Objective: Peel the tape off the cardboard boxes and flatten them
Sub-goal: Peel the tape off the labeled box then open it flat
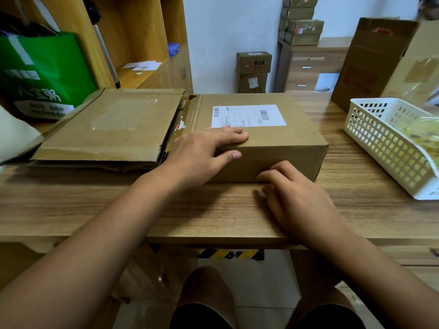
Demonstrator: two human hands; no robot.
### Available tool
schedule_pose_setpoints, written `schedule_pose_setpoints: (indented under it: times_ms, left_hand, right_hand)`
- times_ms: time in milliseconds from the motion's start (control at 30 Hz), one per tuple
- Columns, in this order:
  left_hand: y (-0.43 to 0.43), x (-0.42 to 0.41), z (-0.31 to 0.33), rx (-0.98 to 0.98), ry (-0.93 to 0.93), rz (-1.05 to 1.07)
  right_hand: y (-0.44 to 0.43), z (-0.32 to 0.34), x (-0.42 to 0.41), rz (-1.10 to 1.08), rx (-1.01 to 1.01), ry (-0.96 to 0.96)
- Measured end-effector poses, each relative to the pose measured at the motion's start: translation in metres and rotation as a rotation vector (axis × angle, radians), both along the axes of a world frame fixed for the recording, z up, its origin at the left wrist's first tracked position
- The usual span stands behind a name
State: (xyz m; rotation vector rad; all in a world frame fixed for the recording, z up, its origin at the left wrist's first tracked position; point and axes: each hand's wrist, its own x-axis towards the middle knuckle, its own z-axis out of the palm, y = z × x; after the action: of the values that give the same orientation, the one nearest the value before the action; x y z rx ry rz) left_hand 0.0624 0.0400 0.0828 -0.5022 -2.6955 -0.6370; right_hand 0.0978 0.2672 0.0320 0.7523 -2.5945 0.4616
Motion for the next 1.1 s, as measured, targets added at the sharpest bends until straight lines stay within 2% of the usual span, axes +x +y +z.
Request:
schedule_pose_setpoints:
  times_ms: [100,300,1100]
  left_hand:
    - [0.001,0.0,0.001,0.0,-0.005,0.006]
    - [0.001,0.0,-0.001,-0.007,0.0,0.002]
    - [0.001,-0.001,-0.002,0.0,0.006,0.006]
  right_hand:
    - [-0.008,0.005,0.001,-0.148,-0.174,-0.093]
    - [-0.03,0.013,-0.005,-0.345,-0.082,-0.158]
    - [-0.043,0.01,-0.006,-0.362,-0.223,-0.122]
